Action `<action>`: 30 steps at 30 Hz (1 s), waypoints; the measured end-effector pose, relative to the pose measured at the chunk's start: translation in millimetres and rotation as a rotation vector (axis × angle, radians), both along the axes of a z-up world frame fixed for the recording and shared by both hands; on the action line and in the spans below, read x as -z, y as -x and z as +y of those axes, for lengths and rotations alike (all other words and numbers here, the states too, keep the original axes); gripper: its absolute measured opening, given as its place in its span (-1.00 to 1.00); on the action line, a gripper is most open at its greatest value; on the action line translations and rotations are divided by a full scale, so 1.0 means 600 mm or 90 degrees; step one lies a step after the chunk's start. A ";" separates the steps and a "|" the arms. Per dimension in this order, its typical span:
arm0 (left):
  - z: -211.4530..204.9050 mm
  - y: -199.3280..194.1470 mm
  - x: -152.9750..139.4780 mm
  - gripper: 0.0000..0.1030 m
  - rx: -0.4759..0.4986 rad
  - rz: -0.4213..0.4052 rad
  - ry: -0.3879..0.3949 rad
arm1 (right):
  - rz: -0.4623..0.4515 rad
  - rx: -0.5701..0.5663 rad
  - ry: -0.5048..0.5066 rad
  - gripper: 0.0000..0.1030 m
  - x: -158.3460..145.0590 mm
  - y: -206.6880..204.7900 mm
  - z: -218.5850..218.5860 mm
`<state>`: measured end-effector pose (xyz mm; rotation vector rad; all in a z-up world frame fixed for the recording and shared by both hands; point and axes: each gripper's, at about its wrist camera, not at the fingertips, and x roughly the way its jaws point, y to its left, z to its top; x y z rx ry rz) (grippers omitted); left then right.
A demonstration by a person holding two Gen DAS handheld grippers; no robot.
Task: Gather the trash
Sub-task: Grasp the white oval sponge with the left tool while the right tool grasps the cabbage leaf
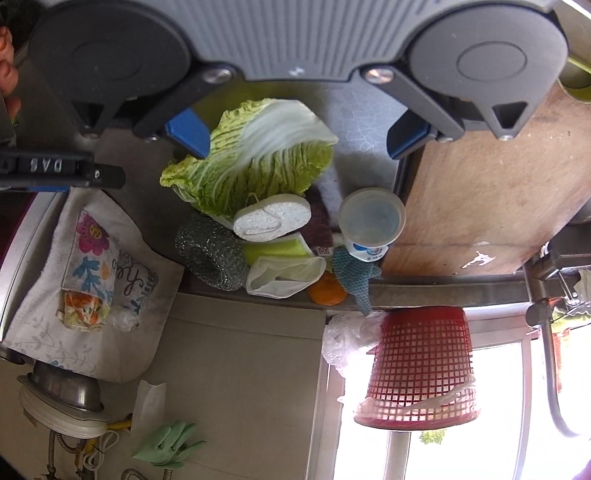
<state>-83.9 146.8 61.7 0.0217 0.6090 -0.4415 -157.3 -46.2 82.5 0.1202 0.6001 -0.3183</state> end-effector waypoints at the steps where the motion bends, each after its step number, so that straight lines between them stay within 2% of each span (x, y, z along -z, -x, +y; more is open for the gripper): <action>1: 0.000 -0.001 0.002 0.89 0.003 0.001 0.003 | -0.002 0.003 -0.021 1.00 0.001 -0.001 -0.007; 4: 0.001 -0.008 0.007 0.78 0.009 0.005 0.009 | -0.018 0.001 -0.075 1.00 0.005 -0.005 -0.020; 5: 0.001 -0.012 0.008 0.77 0.009 0.004 0.010 | -0.028 -0.009 -0.099 0.93 0.007 -0.008 -0.026; 7: 0.000 -0.021 0.010 0.69 0.008 0.002 0.012 | -0.036 -0.019 -0.139 0.29 0.010 -0.015 -0.036; 10: -0.002 -0.040 0.018 0.55 0.002 0.009 0.014 | -0.029 -0.036 -0.208 0.02 0.025 -0.032 -0.046; 13: -0.005 -0.059 0.032 0.41 -0.006 0.027 0.010 | -0.018 -0.063 -0.287 -0.12 0.052 -0.047 -0.047; 21: 0.002 -0.092 0.045 0.41 -0.035 0.043 -0.004 | 0.002 -0.119 -0.354 -0.09 0.082 -0.094 -0.013; 25: 0.010 -0.105 0.045 0.41 -0.054 0.043 -0.012 | 0.000 -0.124 -0.352 0.08 0.102 -0.123 0.004; 30: 0.019 -0.115 0.046 0.43 -0.069 0.043 -0.014 | -0.004 -0.122 -0.350 0.09 0.106 -0.152 0.017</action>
